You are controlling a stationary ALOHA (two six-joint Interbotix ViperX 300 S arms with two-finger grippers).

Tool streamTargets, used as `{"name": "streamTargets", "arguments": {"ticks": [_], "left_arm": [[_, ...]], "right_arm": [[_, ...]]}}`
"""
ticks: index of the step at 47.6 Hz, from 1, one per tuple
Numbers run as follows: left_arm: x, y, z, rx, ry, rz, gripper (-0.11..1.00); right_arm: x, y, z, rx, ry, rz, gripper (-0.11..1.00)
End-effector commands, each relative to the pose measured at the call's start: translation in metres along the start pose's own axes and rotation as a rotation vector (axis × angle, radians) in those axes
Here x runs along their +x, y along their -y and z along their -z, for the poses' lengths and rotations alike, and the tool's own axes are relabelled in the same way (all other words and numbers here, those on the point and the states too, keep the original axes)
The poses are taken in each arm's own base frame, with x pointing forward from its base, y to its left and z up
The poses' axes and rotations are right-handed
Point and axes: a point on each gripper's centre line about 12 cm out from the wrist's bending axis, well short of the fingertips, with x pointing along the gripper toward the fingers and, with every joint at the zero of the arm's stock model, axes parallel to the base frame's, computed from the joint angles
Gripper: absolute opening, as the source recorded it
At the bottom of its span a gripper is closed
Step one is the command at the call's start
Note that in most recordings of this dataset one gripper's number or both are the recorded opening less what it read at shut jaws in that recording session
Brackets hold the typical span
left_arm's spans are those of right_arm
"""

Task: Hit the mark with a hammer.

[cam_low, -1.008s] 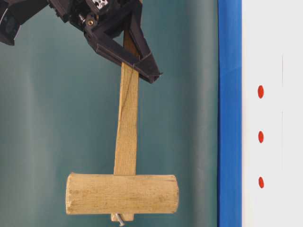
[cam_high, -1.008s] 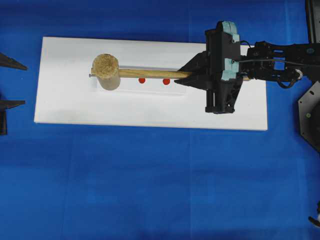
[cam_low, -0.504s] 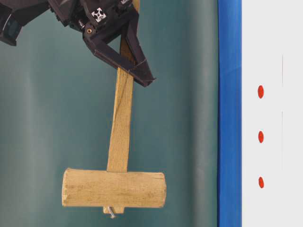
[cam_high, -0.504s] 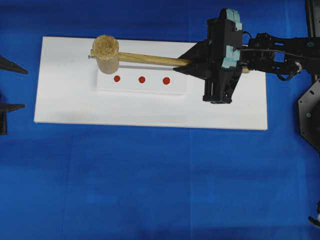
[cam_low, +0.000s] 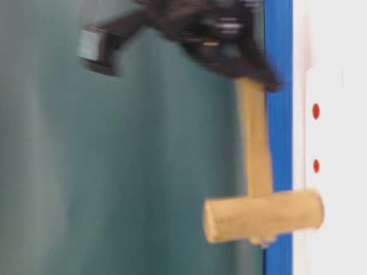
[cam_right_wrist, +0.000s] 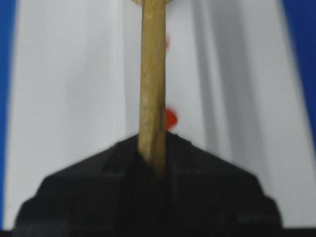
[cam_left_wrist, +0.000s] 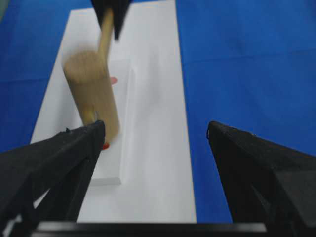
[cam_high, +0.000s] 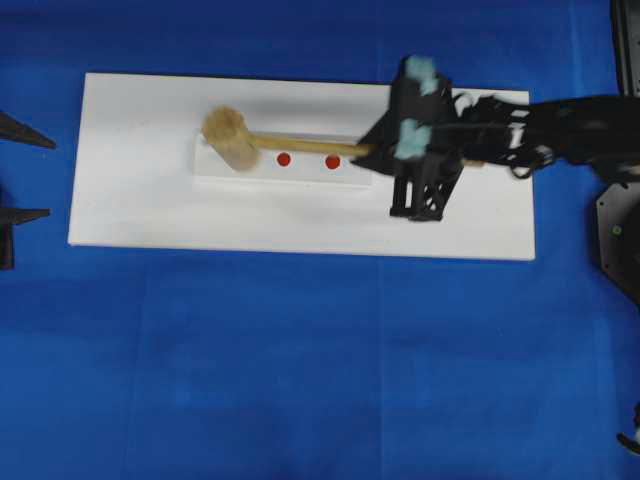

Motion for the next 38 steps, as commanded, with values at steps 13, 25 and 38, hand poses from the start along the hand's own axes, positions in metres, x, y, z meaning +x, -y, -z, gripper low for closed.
{"name": "streamTargets", "arguments": {"ticks": [13,25,38], "left_arm": [[0.002,0.0,-0.003,-0.002,0.002,0.003,0.82],[0.002,0.0,-0.002,-0.001,0.0,0.002,0.82],[0.002,0.0,-0.002,-0.003,-0.001,0.002,0.82]], "right_arm": [[0.002,0.001,-0.003,0.021,0.019,0.006,0.0],[-0.041,-0.002,-0.041,-0.002,0.18,-0.008,0.0],[-0.096,-0.003,-0.049,-0.028,0.316,-0.016,0.0]]}}
